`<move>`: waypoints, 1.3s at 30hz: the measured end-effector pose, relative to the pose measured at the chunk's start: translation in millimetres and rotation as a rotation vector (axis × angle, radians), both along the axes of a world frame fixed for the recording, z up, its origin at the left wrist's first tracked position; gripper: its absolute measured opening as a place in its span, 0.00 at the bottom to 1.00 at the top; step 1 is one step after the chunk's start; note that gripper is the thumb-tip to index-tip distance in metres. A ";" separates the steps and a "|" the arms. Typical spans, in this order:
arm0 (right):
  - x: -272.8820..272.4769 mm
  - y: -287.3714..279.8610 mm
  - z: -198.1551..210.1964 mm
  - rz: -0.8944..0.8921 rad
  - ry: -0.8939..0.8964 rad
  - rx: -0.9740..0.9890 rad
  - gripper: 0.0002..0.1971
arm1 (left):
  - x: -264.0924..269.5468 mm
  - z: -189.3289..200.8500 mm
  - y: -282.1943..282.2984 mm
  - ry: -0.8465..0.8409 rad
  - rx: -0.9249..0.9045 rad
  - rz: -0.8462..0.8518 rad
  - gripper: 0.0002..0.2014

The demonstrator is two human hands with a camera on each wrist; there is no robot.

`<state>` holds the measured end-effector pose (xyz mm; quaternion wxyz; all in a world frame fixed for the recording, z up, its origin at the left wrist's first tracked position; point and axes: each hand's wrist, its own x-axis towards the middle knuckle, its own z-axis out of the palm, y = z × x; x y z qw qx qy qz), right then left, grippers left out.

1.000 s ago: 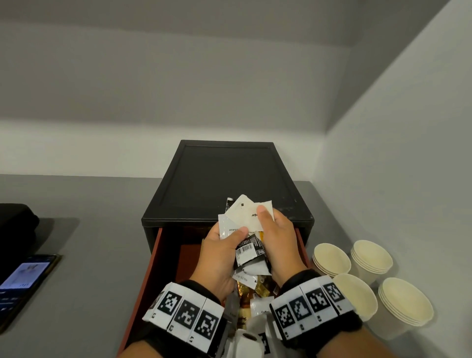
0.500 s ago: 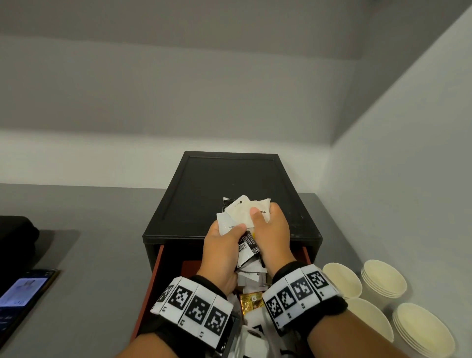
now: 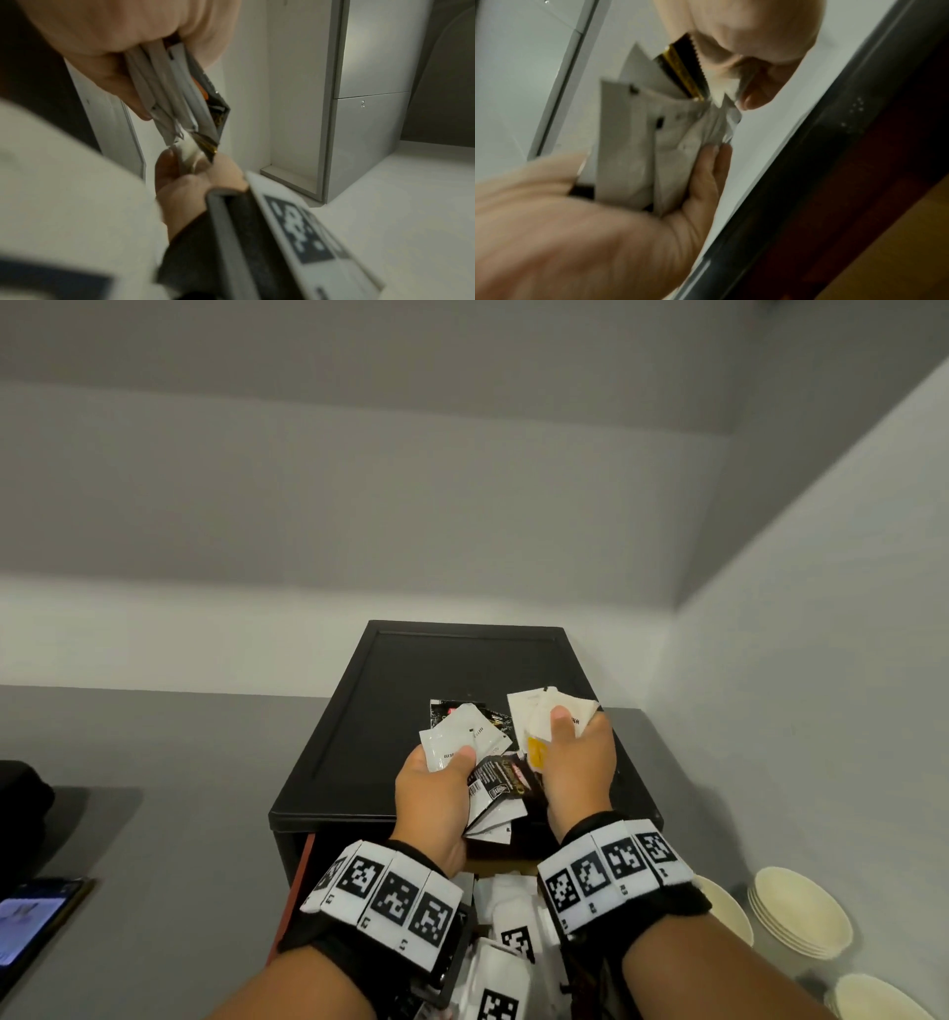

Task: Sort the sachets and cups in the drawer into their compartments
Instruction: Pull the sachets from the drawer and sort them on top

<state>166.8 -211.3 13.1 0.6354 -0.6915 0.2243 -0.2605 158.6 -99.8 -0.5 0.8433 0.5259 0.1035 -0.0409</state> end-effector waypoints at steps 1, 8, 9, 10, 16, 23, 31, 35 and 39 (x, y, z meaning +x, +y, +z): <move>2.3 -2.5 -0.7 -0.006 -0.001 0.030 0.14 | 2.1 -0.4 1.4 -0.002 -0.001 0.002 0.09; 12.9 -10.0 -10.0 0.051 0.048 0.078 0.14 | 9.4 -5.1 5.6 0.003 0.014 -0.001 0.12; 13.6 -13.0 -10.1 0.045 0.055 0.074 0.15 | 10.4 -5.2 7.5 0.000 0.021 0.004 0.12; 14.8 -17.2 -10.6 0.041 0.069 0.068 0.16 | 11.3 -5.2 10.3 -0.003 0.025 0.007 0.11; 23.9 -43.6 -17.3 0.062 0.191 0.024 0.17 | 22.5 -3.3 29.7 -0.045 0.052 0.022 0.11; 14.2 -58.5 -7.7 0.176 0.253 0.067 0.30 | 37.8 0.1 55.0 -0.057 0.050 0.070 0.12; -54.4 -27.5 -5.3 0.484 0.134 -0.176 0.08 | 41.6 -3.5 68.0 -0.010 -0.046 -0.044 0.14; -72.4 -1.7 -24.3 0.987 0.516 -0.579 0.06 | 38.2 -4.9 74.6 0.001 -0.115 -0.117 0.18; -51.7 2.7 -54.5 0.817 0.768 -0.702 0.13 | 36.9 -8.1 72.9 -0.069 0.003 -0.081 0.18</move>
